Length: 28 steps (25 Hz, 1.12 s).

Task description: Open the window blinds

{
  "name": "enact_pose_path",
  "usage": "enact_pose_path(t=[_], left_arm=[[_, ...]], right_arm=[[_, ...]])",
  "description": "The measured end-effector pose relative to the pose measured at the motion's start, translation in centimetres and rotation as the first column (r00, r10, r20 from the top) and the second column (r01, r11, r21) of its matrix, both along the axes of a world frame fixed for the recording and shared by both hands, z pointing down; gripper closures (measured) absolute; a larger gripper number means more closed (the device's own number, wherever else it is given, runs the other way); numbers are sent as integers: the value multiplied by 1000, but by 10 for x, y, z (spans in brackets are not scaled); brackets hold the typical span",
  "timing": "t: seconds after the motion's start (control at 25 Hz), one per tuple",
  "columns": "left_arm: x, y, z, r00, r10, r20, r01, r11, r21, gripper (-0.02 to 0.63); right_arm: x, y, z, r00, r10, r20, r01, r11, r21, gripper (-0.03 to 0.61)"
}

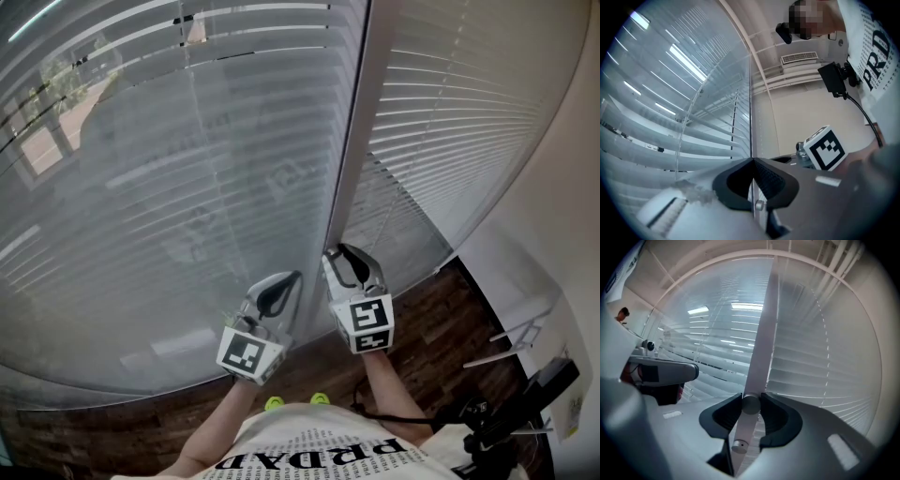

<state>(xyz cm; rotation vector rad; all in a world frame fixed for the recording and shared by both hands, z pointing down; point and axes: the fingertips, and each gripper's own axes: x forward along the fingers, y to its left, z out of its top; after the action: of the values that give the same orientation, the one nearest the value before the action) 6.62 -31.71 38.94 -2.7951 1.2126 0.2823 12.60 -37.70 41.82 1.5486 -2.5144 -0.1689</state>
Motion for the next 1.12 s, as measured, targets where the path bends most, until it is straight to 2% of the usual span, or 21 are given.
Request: enact_pose_path(t=[0.16, 0.44, 0.72, 0.84, 0.92, 0.96, 1.04, 1.12], left_arm=[[0, 1, 0, 1000, 0, 0, 0, 1000, 2, 621], [0, 2, -2, 1000, -1, -2, 1, 1000, 4, 623], [2, 3, -1, 1000, 3, 3, -3, 1000, 1, 621], [3, 3, -1, 1000, 6, -1, -6, 1000, 2, 623], [4, 3, -1, 1000, 8, -2, -8, 1000, 0, 623], [4, 3, -1, 1000, 9, -3, -9, 1000, 1, 621], [6, 4, -2, 1000, 14, -5, -14, 1000, 5, 621], [7, 4, -2, 1000, 17, -6, -17, 1000, 3, 621]], right_arm=[[4, -1, 1, 992, 2, 123, 2, 999, -34, 456], [9, -3, 1, 940, 6, 340, 27, 995, -94, 454], [8, -4, 1, 940, -2, 342, 36, 995, -91, 453], [8, -5, 1, 936, -35, 350, 72, 993, -95, 453], [7, -3, 2, 955, -59, 291, 91, 991, -97, 453], [6, -2, 2, 971, -67, 230, 90, 992, -91, 453], [5, 3, 2, 996, -70, 47, 72, 996, -52, 451], [2, 8, 1, 981, -53, -188, 57, 998, 14, 446]])
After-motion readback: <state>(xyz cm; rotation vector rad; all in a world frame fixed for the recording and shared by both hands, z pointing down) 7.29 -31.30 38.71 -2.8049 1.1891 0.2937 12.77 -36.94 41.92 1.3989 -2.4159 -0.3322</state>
